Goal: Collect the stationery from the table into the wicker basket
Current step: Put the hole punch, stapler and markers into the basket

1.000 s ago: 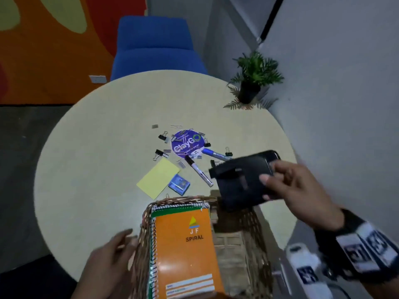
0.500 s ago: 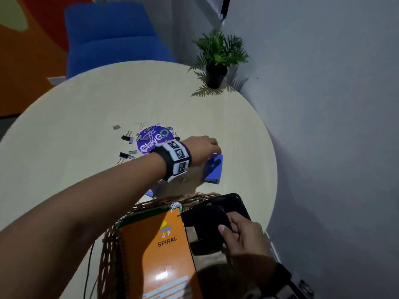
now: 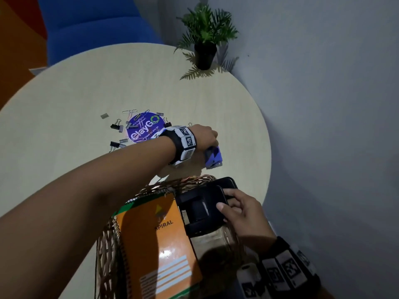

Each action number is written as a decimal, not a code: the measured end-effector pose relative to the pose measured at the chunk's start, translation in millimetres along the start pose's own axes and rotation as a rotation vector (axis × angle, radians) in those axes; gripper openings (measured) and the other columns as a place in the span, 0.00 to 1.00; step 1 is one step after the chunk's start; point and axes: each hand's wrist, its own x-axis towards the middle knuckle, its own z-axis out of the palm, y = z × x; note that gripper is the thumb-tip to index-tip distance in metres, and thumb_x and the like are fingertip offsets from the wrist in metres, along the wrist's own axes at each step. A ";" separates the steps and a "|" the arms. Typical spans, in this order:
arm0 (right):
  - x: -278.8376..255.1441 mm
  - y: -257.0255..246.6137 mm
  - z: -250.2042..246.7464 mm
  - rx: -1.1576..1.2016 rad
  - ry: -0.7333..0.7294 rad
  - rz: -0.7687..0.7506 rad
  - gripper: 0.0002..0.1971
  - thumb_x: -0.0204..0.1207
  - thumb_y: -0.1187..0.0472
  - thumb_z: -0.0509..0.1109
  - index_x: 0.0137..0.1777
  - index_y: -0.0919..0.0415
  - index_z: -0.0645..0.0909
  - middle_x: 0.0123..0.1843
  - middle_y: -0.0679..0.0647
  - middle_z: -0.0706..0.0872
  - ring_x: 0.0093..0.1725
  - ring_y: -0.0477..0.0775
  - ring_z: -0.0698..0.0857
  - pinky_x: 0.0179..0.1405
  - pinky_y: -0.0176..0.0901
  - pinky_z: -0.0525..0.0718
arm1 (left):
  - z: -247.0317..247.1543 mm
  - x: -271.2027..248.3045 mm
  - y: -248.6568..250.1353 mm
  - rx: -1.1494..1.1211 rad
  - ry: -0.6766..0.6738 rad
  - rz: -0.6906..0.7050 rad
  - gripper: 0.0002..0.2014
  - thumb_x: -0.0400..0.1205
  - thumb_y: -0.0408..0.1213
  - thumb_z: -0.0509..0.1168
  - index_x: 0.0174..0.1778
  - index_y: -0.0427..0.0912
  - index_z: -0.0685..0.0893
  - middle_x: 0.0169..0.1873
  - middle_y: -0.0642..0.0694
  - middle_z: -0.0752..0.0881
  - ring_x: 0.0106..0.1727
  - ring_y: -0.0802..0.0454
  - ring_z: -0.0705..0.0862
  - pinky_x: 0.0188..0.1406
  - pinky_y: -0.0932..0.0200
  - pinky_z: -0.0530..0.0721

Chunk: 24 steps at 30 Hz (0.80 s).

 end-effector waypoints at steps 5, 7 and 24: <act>-11.3 -15.9 -31.5 -0.082 0.254 -0.193 0.12 0.73 0.61 0.75 0.56 0.54 0.82 0.45 0.54 0.90 0.40 0.43 0.86 0.40 0.24 0.82 | -34.7 -64.5 -4.5 -0.169 0.260 -0.122 0.16 0.82 0.34 0.60 0.64 0.51 0.80 0.55 0.47 0.84 0.57 0.41 0.83 0.39 0.53 0.75; -12.8 -31.8 -39.9 -0.113 0.311 -0.280 0.14 0.73 0.62 0.75 0.58 0.53 0.82 0.51 0.53 0.88 0.42 0.43 0.86 0.37 0.22 0.81 | -46.8 -94.5 1.1 -0.302 0.378 -0.177 0.13 0.82 0.36 0.61 0.61 0.52 0.82 0.53 0.49 0.86 0.54 0.42 0.84 0.41 0.53 0.77; -69.6 13.0 -8.2 -0.310 0.017 -0.271 0.11 0.70 0.42 0.66 0.39 0.49 0.78 0.42 0.54 0.87 0.42 0.60 0.87 0.47 0.67 0.85 | 30.9 -224.2 114.9 -1.175 0.568 -0.400 0.17 0.79 0.42 0.69 0.65 0.50 0.82 0.53 0.54 0.88 0.53 0.60 0.86 0.53 0.64 0.84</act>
